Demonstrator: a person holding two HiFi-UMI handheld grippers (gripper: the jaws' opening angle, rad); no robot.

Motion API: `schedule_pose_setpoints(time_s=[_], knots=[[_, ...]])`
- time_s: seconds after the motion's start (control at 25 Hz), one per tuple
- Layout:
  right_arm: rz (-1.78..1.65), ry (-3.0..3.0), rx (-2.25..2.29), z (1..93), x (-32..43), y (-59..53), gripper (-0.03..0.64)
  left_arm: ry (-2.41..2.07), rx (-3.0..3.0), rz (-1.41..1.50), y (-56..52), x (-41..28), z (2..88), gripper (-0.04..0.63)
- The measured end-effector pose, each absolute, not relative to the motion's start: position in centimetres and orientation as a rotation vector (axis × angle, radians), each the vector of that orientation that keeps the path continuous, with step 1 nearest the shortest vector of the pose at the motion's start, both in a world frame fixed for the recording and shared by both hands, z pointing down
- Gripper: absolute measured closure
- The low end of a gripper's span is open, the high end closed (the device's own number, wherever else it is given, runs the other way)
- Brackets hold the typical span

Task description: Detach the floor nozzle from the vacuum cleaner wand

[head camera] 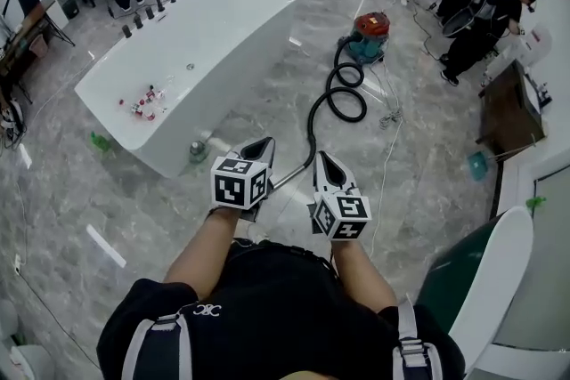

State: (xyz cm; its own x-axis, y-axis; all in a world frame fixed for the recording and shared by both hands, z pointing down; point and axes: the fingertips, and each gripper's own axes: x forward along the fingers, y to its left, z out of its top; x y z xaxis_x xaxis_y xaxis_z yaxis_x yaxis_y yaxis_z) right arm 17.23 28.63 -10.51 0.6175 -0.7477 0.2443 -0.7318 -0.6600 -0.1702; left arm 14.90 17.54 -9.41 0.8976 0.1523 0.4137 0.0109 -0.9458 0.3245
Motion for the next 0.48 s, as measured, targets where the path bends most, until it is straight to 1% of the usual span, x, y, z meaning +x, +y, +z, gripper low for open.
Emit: schedule_pose_setpoints(time_s=[0.24, 0.4, 0.48], knots=[[-0.470, 1.355, -2.760, -10.0, 22.3, 23.6, 0.601, 0.065, 2.711, 0.632, 12.7, 19.6, -8.2, 0.588], [-0.501, 1.422, -2.730, -8.9, 23.9, 20.3, 0.602, 0.013, 2.707, 0.628, 9.5, 20.7, -7.8, 0.588], [-0.542, 1.504, -2.696, -7.9, 24.3, 18.2, 0.602, -0.060, 2.689, 0.638, 7.7, 20.1, -7.0, 0.588]])
